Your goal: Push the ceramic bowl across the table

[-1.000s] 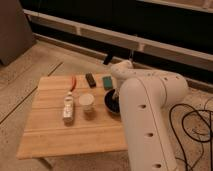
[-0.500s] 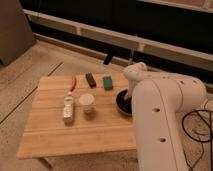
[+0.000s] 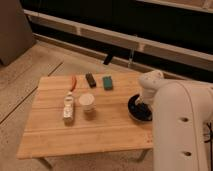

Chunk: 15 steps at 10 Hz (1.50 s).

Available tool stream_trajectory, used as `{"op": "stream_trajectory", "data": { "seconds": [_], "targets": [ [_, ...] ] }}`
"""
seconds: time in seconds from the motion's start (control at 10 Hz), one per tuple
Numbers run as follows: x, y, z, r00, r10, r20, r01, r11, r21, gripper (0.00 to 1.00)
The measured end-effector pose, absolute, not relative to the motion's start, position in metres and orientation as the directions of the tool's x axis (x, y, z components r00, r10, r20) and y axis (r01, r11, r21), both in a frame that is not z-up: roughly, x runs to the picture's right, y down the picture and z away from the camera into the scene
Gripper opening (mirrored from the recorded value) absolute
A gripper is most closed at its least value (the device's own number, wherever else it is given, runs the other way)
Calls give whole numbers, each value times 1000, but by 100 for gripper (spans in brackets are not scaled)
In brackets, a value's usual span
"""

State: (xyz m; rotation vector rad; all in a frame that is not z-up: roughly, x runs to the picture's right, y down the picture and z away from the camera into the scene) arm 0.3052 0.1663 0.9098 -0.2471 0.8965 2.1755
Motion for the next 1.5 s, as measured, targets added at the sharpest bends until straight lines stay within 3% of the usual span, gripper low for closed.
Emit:
{"op": "stream_trajectory", "data": {
  "seconds": [0.4, 0.7, 0.9, 1.5],
  "targets": [
    [348, 200, 878, -709, 615, -346, -694, -519, 499, 65],
    [296, 133, 829, -588, 772, -241, -799, -507, 324, 65],
    [306, 122, 797, -552, 811, -195, -818, -482, 312, 65],
    [301, 116, 793, -546, 816, -189, -822, -479, 308, 65]
  ]
}}
